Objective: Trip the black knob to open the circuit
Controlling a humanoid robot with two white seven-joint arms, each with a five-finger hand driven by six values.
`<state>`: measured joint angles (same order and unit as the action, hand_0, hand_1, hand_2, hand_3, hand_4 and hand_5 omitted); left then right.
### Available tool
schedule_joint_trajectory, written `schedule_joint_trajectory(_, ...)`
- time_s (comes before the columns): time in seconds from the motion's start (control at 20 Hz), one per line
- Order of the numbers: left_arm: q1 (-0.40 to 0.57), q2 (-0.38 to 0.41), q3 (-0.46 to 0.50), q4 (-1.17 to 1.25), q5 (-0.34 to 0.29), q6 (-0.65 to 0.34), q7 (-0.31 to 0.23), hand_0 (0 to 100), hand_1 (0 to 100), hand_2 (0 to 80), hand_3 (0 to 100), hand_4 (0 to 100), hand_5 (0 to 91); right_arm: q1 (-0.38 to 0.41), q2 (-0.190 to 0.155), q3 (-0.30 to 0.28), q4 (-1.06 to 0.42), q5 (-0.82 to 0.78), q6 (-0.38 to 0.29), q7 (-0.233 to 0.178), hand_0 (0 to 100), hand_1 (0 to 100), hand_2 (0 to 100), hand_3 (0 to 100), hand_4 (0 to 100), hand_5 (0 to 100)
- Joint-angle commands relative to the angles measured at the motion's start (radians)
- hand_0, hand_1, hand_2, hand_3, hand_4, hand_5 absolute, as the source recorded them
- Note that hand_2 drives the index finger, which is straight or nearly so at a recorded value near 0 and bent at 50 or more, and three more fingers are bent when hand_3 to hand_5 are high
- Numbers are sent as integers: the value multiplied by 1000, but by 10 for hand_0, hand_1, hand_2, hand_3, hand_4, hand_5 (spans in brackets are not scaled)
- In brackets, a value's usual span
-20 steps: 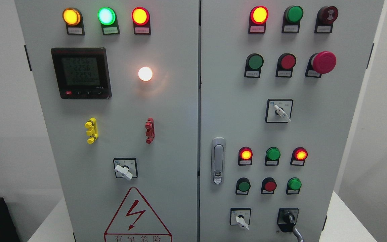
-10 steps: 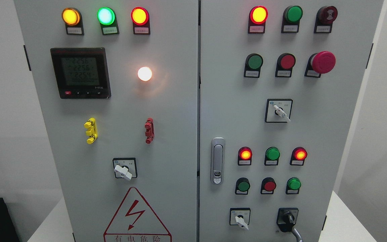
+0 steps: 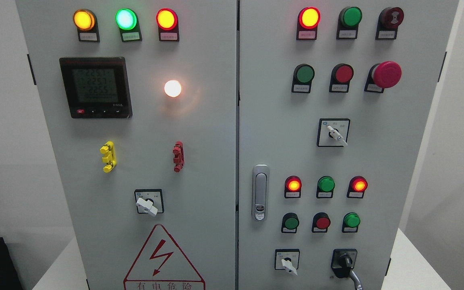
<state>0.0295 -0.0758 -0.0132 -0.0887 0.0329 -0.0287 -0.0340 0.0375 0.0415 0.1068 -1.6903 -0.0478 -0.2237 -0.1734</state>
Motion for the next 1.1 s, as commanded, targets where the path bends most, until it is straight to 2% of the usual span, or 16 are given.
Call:
schedule_joint_trajectory(0.0, 0, -1, 1, 1, 2, 1, 0, 120, 389, 0, 0, 0, 0, -13, 5, 22, -26, 3, -8, 14, 761, 917, 2, 1000, 1000, 937)
schedule_joint_trajectory(1.05, 0, -1, 1, 1, 2, 1, 0, 120, 389, 0, 0, 0, 0, -5, 8, 33, -25, 3, -8, 14, 773, 926, 7, 1000, 1000, 934)
